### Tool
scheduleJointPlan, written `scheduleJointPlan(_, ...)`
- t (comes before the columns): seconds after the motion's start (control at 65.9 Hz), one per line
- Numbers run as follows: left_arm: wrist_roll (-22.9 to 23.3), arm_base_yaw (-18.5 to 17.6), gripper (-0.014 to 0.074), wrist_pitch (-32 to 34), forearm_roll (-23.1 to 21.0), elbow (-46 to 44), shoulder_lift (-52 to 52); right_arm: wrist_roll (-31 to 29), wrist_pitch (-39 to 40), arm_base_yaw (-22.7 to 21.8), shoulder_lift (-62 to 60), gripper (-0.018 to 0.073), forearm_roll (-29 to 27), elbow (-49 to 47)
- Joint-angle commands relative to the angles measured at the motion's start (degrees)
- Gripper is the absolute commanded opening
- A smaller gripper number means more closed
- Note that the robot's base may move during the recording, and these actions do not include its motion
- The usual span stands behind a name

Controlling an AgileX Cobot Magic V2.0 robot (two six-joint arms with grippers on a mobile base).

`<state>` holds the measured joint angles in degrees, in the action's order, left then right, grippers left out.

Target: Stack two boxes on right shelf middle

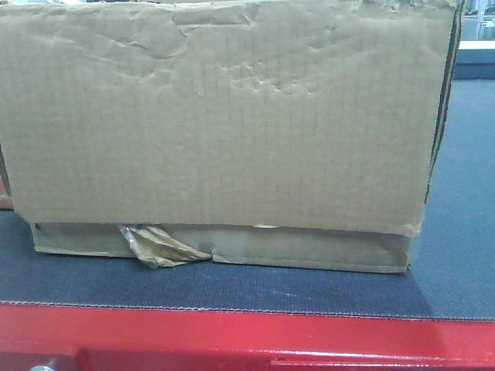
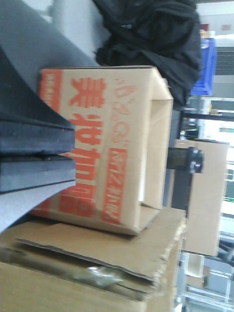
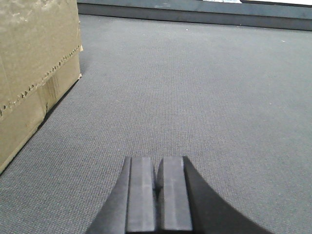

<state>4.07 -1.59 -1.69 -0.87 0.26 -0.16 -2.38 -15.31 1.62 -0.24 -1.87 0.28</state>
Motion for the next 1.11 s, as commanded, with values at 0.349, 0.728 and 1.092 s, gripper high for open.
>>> scheduleJointPlan(0.349,-0.45,0.27,-0.0097,8.93,1.23,-9.3,0.16,-0.13,2.12,0.15,0.24,-0.0163,-0.1,-0.28)
scheduleJointPlan(0.728,-0.45,0.27,0.0522,-27.96,11.32,-48.11,24.38,-0.13,4.42,0.15,0.24,-0.0163,-0.1,-0.28)
scheduleJointPlan(1.092,-5.37,0.27,0.058,-60.63,8.43,-81.34,64.01,-0.13,5.21,0.15,0.24,-0.0163,-0.1,-0.28)
